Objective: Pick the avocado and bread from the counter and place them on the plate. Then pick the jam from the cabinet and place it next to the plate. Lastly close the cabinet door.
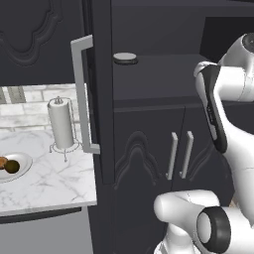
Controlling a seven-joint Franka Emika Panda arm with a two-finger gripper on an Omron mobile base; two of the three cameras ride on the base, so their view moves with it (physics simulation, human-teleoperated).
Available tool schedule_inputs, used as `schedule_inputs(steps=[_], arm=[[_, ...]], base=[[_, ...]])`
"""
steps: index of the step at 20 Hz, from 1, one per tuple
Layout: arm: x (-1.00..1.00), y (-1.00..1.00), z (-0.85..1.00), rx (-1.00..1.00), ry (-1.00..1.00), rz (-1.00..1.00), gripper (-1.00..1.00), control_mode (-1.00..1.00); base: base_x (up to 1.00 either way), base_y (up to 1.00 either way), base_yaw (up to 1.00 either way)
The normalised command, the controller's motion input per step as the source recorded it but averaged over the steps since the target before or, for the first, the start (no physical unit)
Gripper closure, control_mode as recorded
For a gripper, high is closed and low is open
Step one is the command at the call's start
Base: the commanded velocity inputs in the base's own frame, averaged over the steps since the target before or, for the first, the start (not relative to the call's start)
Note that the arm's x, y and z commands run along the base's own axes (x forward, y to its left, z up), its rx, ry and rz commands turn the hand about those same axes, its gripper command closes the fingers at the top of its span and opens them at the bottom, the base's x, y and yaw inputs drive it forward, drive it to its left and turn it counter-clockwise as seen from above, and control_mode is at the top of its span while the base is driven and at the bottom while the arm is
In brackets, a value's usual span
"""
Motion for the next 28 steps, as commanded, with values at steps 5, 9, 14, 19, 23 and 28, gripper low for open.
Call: schedule_inputs(steps=[5, 9, 14, 19, 23, 28], arm=[[-0.43, 0.36, 0.13, -0.01, -0.07, 0.00, 1.00, -1.00], [-0.46, 0.46, 0.30, -0.02, -0.05, 0.00, 1.00, -1.00], [-0.78, 0.30, 0.26, -0.02, -0.03, 0.01, 1.00, -1.00], [-0.97, 0.06, 0.02, -0.01, 0.00, 0.03, 1.00, -1.00], [-1.00, 0.00, 0.00, 0.00, 0.00, 0.02, 1.00, -1.00], [-0.82, 0.13, 0.00, 0.00, 0.00, 0.01, 1.00, -1.00]], base=[[0.00, 0.00, 0.00], [0.00, 0.00, 0.00], [0.00, 0.00, 0.00], [0.00, 0.00, 0.00], [0.00, 0.00, 0.00], [0.00, 0.00, 0.00]])
